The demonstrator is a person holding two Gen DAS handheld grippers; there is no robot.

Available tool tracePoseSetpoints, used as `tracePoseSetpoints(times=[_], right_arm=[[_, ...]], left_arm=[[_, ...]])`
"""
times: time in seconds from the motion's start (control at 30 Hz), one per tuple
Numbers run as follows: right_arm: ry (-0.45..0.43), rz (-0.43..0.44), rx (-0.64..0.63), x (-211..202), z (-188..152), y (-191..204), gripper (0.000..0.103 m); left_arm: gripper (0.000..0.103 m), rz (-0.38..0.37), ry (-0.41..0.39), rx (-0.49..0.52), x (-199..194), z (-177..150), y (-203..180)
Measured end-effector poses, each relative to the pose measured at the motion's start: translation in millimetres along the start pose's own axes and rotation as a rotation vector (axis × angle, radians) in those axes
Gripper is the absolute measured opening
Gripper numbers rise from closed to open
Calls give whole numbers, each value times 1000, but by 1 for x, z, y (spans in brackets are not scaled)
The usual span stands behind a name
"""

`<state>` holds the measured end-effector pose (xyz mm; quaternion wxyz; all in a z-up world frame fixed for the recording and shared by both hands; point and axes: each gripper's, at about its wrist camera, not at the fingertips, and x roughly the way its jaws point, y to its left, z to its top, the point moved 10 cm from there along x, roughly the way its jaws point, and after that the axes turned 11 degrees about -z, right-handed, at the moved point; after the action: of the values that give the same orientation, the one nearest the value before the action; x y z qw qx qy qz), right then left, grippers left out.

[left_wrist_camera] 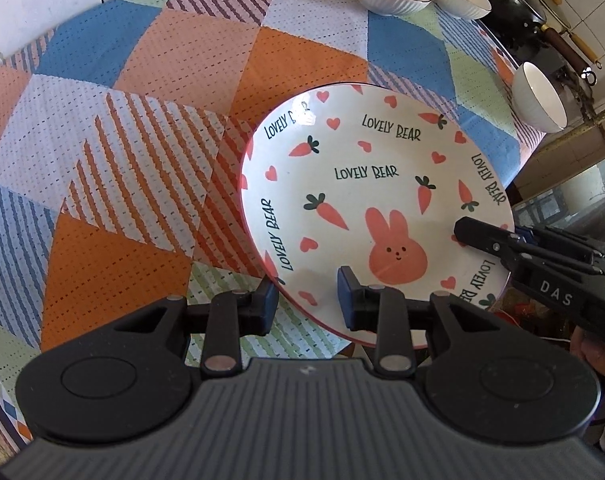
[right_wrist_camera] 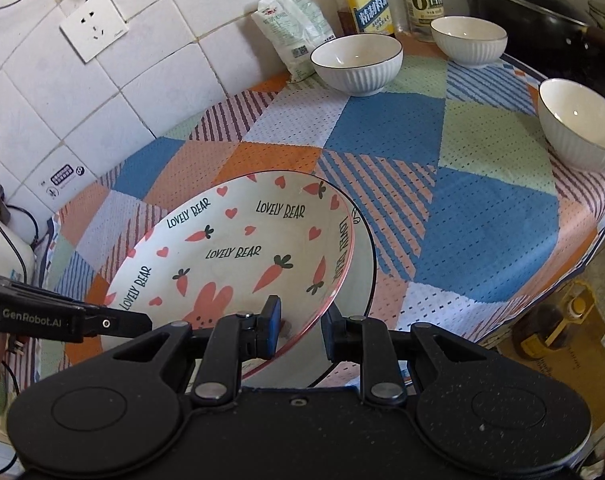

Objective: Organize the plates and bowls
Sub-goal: 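Lower the bunny plate onto the white plate and open both grippers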

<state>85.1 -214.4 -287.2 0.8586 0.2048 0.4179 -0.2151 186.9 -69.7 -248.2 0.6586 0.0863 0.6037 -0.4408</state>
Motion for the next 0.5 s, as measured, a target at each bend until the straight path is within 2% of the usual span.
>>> tracePoseSetpoints(times=[0.13, 0.27, 0.5], right_arm=[[6, -57, -37, 1, 2, 1, 28], [2, -108, -91, -1, 6, 3, 30], [27, -209, -203, -2, 6, 11, 38]], left_arm=[[30, -4, 9, 1, 1, -1, -5], [30, -27, 21, -41, 5, -3, -2], [30, -8, 38, -71, 11, -9, 1]])
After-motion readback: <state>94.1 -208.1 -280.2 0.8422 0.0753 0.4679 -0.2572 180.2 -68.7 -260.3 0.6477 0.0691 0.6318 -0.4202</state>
